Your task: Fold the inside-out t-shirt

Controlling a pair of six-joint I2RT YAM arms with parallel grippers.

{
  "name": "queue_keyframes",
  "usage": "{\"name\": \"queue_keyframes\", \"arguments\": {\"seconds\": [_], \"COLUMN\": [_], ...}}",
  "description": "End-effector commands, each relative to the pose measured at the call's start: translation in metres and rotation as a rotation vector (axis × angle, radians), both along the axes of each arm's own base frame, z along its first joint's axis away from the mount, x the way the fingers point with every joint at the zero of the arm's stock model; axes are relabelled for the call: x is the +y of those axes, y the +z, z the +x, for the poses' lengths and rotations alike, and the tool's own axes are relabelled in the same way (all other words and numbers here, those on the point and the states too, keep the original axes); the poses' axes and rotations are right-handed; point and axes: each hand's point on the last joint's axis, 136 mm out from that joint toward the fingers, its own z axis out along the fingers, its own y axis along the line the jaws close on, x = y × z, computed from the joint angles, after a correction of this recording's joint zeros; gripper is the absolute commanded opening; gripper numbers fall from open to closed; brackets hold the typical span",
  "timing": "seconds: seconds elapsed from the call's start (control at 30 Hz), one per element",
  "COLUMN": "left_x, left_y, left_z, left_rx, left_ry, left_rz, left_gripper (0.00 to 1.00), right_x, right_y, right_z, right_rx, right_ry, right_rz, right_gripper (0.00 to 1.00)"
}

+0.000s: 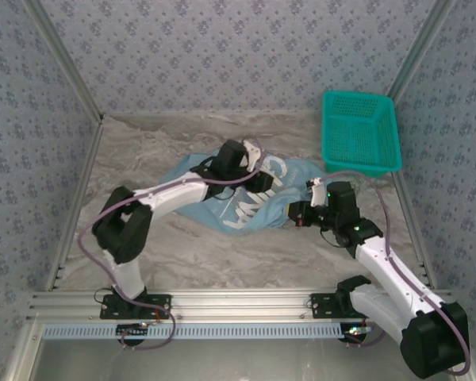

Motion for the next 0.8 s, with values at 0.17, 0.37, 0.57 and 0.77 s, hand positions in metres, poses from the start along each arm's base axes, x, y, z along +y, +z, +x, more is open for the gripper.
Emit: {"name": "queue_keyframes", "arguments": {"seconds": [0.17, 0.37, 0.57, 0.77], "left_x": [0.026, -0.005, -0.022, -0.028], "left_y": [0.029, 0.000, -0.014, 0.003], "left_z": [-0.094, -0.095, -0.073, -0.082], "left_rx": [-0.279, -0.393, -0.416, -0.336], "left_ry": [-0.148, -0.243, -0.227, -0.292], "left_rz": [0.054, 0.228, 0.264, 0.120], "left_gripper": [0.64, 0.68, 0.48, 0.12], "right_x": [0.016, 0.015, 0.013, 0.002], "right_y": [0.040, 0.046, 0.044, 0.042], "right_z": [0.015, 0.019, 0.018, 0.017], "right_rx": [0.112, 0.131, 0.138, 0.142], "right_ry": [0.012, 0.003, 0.005, -0.011], "right_rz": [0.232, 0.250, 0.248, 0.177], "right_gripper": [0.00, 0.00, 0.00, 0.00]}}
